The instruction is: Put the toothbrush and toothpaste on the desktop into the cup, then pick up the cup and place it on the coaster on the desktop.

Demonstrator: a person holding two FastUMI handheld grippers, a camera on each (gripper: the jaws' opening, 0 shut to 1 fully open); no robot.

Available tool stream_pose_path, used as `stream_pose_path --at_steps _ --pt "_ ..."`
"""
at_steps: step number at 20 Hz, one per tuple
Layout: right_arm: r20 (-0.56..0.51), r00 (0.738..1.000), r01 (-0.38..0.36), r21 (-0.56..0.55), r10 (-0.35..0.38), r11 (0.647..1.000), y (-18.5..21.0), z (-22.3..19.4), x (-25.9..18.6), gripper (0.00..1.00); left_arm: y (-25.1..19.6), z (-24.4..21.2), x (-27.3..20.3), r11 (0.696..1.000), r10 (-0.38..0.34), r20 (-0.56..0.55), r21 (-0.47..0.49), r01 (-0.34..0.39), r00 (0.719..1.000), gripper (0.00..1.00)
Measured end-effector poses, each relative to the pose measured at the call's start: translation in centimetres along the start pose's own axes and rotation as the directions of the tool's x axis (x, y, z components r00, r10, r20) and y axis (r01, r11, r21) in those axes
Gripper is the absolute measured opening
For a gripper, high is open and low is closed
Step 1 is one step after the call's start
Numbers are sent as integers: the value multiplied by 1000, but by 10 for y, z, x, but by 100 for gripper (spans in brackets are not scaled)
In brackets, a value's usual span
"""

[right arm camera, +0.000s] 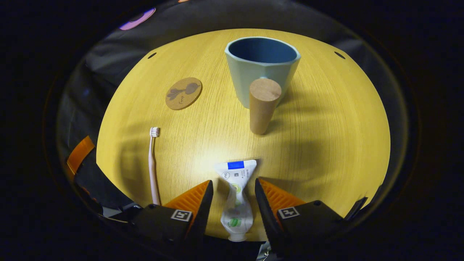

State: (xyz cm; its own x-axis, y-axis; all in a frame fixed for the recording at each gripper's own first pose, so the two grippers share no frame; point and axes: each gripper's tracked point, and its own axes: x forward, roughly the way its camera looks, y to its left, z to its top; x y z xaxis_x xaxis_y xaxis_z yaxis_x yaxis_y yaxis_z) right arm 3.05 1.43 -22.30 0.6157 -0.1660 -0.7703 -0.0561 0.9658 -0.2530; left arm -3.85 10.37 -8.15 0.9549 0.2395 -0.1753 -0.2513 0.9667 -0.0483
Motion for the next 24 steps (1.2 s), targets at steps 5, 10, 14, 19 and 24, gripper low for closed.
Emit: stream_pose_path --at_steps 5,10,14,19,24 --pt "-30 999 15 -2 -15 1000 -1 -5 4 52 3 -4 2 1000 3 -16 21 -2 1000 93" --pt "-56 998 37 54 -34 998 -6 -5 6 28 4 -8 3 1000 -7 -33 25 7 999 94" --pt "-57 998 11 74 -7 997 -7 -6 6 19 0 -16 4 999 -21 -67 42 24 998 93" --pt "-25 1000 5 106 -2 994 -7 -6 5 19 -15 -34 11 994 -31 -172 99 49 985 94" --pt "7 999 -33 146 32 989 -6 -6 6 14 -38 -49 19 986 -57 -279 135 98 959 94"
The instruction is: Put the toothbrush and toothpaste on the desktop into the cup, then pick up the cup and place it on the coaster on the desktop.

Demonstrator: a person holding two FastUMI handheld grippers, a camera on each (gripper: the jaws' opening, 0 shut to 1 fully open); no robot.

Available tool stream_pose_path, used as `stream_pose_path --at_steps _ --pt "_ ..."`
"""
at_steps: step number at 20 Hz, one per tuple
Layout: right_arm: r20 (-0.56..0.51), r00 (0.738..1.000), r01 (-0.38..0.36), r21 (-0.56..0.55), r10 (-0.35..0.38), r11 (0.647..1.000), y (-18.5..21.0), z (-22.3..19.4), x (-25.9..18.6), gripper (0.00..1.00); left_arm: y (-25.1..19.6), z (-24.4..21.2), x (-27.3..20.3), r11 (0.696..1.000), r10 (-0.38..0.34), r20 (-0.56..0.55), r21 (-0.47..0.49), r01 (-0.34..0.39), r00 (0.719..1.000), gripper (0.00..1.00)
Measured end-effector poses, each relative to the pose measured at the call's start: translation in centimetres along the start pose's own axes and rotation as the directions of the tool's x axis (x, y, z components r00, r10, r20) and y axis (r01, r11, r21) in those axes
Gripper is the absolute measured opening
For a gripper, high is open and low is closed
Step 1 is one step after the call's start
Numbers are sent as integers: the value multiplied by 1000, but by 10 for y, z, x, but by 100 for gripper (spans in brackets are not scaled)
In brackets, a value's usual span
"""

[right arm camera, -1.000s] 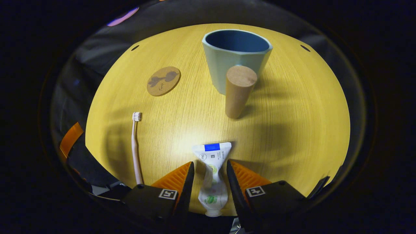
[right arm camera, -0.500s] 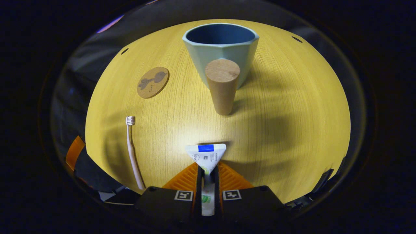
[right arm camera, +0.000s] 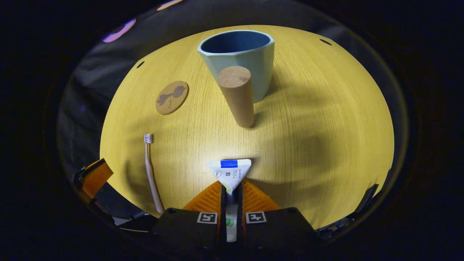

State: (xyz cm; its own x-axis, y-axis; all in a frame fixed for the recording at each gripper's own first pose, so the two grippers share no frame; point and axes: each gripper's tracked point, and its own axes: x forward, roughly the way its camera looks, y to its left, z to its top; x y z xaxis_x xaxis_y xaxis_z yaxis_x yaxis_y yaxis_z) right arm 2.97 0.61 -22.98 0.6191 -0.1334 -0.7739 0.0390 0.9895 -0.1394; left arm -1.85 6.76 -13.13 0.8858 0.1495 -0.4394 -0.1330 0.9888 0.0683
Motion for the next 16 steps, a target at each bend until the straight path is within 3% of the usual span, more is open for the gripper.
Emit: stream_pose_path --at_steps 7,16 --pt "29 1000 1 20 -2 1000 1 0 -1 14 -19 -12 23 999 -3 -179 -42 -5 984 93" --pt "87 987 -141 47 137 989 13 6 -22 7 -50 -25 54 998 -7 -322 -57 -12 947 89"
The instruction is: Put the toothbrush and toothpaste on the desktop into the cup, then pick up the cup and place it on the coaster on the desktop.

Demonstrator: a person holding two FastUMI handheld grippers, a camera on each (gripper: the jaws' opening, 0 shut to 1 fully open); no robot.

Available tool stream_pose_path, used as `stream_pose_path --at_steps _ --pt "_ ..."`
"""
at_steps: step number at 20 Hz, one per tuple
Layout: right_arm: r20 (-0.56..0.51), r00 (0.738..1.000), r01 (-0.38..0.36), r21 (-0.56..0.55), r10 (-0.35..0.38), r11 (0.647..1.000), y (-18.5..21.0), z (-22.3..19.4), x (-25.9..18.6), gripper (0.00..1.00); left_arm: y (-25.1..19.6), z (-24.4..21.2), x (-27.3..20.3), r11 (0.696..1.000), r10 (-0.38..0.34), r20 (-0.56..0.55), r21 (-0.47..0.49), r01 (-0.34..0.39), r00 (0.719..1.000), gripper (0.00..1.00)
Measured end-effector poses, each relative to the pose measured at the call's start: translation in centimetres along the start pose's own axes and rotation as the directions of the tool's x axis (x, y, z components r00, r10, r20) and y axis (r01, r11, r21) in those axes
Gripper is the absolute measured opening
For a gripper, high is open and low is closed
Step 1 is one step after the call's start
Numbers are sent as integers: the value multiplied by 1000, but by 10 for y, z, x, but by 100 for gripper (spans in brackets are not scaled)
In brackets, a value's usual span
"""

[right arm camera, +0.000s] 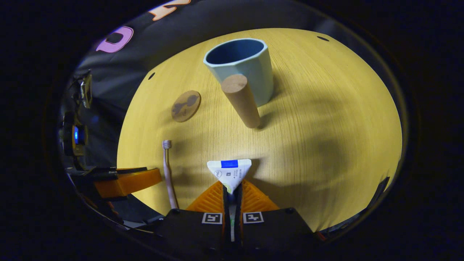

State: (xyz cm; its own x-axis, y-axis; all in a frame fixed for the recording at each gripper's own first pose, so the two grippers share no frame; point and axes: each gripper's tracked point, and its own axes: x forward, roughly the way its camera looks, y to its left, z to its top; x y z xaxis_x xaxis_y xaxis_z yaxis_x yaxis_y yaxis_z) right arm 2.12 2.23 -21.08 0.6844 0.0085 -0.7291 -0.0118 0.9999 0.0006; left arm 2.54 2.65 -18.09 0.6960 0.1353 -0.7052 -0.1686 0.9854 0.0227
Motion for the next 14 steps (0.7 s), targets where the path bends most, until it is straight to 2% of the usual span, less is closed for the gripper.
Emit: stream_pose_path --at_steps 2,5,7,8,9,14 --pt "27 1000 -4 8 4 1000 -5 8 -11 6 -4 0 1 1000 7 -17 1 -7 1000 79" --pt "68 998 7 16 -8 1000 -18 19 -27 6 -10 0 11 1000 18 -42 10 -17 999 73" --pt "88 996 15 21 -17 1000 -25 26 -33 6 -13 -2 16 1000 25 -59 -1 -25 998 56" --pt "94 995 14 24 -16 1000 -28 30 -36 6 -14 -4 19 1000 27 -68 -4 -27 997 53" --pt "100 995 14 25 -17 1000 -30 33 -38 6 -12 -5 20 999 35 -70 -7 -36 997 50" --pt "105 994 21 18 -23 1000 -42 40 -42 6 -8 -6 27 997 72 -80 -27 -74 994 48"
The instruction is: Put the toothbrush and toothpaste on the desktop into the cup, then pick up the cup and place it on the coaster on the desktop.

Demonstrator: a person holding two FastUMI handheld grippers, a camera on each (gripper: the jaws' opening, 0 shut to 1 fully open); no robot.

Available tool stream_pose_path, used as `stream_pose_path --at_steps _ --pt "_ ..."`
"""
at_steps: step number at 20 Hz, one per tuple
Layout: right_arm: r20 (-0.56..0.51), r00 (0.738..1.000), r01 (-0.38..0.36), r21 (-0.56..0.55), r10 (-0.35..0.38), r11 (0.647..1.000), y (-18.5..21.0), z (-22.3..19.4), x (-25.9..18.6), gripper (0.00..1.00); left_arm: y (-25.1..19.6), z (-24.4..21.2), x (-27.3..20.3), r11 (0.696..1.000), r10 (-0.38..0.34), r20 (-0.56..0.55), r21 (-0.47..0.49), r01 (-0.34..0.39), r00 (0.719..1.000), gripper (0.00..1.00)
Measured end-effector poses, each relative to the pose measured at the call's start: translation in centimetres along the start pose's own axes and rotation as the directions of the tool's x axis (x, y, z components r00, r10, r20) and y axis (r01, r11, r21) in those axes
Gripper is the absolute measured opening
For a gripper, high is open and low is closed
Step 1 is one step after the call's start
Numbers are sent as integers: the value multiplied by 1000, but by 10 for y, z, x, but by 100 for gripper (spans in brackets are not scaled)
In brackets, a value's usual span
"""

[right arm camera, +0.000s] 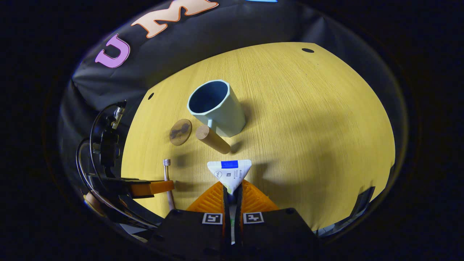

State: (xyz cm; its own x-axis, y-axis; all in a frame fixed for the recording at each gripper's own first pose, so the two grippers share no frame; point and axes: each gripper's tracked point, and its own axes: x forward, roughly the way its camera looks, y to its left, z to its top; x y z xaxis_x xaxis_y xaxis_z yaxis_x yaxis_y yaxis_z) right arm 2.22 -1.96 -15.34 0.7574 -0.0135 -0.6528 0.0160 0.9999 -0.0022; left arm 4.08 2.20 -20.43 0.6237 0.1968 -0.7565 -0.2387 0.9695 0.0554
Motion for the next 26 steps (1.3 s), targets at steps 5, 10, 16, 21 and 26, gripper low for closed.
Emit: stream_pose_path --at_steps 5,10,16,21,26 --pt "-3 1000 -11 -15 11 1000 -6 6 1 6 12 1 0 998 61 -3 10 -61 998 26" --pt "0 1000 -4 -17 4 1000 -14 9 1 6 17 3 2 996 90 -26 -17 -90 996 8" --pt "23 1000 13 0 -13 1000 -27 17 -2 6 17 2 1 992 117 -21 -39 -118 993 1" --pt "68 996 49 12 -50 999 -38 26 -10 7 17 7 -4 995 52 38 -86 -49 998 0" --pt "194 978 63 52 -72 997 -37 55 -27 6 13 38 -25 998 7 200 -66 7 980 0"
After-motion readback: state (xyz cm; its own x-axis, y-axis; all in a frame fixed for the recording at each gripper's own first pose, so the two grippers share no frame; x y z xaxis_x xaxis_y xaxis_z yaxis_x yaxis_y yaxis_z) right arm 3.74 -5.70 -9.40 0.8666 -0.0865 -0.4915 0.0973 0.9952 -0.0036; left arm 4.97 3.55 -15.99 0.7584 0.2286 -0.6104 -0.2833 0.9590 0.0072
